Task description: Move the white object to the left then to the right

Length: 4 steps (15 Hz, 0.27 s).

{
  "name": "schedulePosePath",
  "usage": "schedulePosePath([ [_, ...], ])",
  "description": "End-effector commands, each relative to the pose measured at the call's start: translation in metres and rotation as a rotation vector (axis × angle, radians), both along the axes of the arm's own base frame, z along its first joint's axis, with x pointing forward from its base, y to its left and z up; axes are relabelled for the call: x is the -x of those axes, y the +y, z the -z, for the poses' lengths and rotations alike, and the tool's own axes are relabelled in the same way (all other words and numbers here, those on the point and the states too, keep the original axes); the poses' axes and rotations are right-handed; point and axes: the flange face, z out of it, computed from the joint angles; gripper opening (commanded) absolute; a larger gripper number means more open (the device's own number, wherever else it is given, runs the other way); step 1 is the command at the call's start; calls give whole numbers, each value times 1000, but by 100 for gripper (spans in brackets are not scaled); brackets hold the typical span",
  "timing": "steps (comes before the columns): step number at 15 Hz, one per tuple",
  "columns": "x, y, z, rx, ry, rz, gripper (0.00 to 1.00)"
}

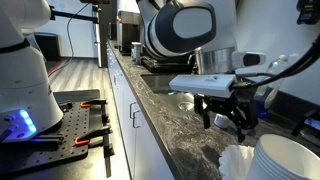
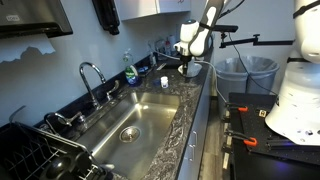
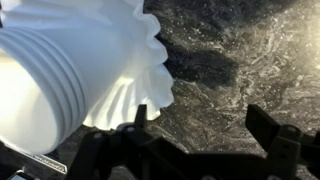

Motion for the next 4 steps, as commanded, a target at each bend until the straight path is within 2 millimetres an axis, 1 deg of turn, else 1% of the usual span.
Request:
schedulePosePath([
  [1,10,19,-15,-9,-17,-44,100],
  [2,1,7,-6,-4,-5,-12,100],
  [4,3,14,-8,-9,-8,-20,100],
])
